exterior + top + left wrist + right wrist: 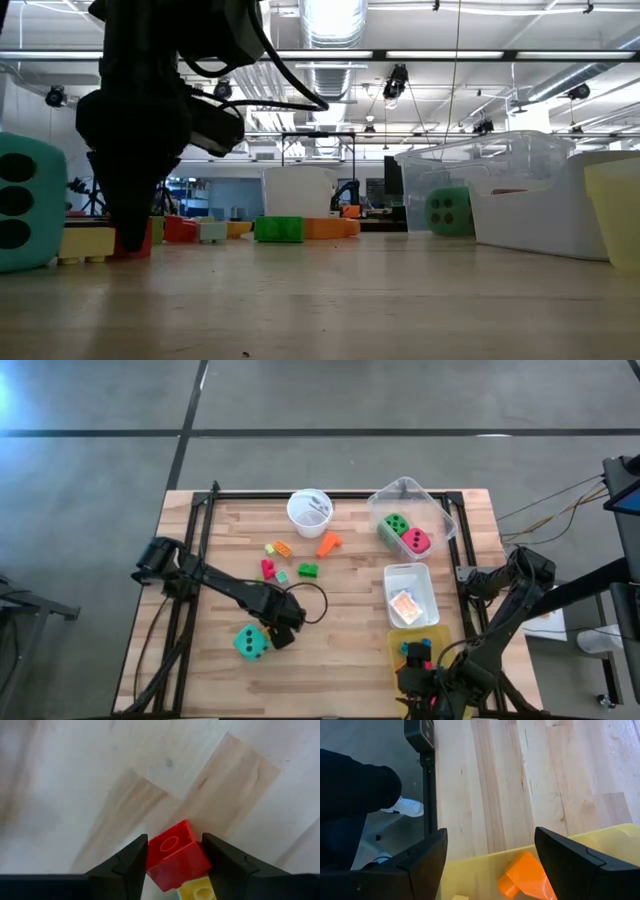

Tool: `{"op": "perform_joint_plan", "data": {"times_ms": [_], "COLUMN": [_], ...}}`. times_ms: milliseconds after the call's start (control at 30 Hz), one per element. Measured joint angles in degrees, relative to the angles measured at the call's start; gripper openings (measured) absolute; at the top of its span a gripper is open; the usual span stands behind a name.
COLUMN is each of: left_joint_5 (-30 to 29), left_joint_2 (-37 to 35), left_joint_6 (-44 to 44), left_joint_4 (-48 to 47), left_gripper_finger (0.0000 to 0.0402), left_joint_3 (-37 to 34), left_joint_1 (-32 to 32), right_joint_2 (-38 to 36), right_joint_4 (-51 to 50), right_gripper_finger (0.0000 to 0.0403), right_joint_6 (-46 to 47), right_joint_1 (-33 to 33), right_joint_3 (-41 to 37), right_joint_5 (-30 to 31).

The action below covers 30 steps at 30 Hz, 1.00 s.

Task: Pick & Place Toys
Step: Put the red game piece into the yellow bin

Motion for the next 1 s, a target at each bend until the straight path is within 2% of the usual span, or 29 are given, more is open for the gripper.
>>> {"op": "perform_joint_plan", "data": {"times_ms": [133, 300, 433, 567, 733, 833, 1000], "left_joint_5": [2.7, 3.3, 3.3, 3.2, 3.2, 3.2, 3.2], "left_joint_2": [0.0, 0.0, 0.0, 0.0, -0.1, -0.1, -1.3], "left_joint_6": [-4.8, -8.2, -7.1, -6.4, -5.8, -4.8, -4.5], "left_joint_4": [0.2, 0.3, 0.4, 0.4, 0.4, 0.4, 2.1], "left_gripper_finger": [0.0175, 0.0189, 0.0187, 0.0155, 0.0154, 0.0154, 0.0154], "left_joint_3": [0.0, 0.0, 0.0, 0.0, 0.0, 0.0, 0.0], "left_joint_1": [0.2, 0.2, 0.2, 0.2, 0.2, 0.2, 0.2], "right_joint_2": [0.0, 0.0, 0.0, 0.0, 0.0, 0.1, 0.2], "right_joint_4": [0.2, 0.4, 0.9, 1.1, 1.4, 1.5, 1.5], "right_gripper_finger": [0.029, 0.029, 0.029, 0.029, 0.029, 0.029, 0.029], "right_joint_6": [0.0, 0.0, 0.0, 0.0, 0.0, 0.0, 0.1], "right_joint_1": [0.0, 0.0, 0.0, 0.0, 0.0, 0.0, -0.4], "right_joint_3": [0.0, 0.0, 0.0, -0.1, -0.2, -0.3, -0.8], "right_joint_5": [0.0, 0.7, 1.5, 1.5, 1.8, 4.0, 11.3]}}
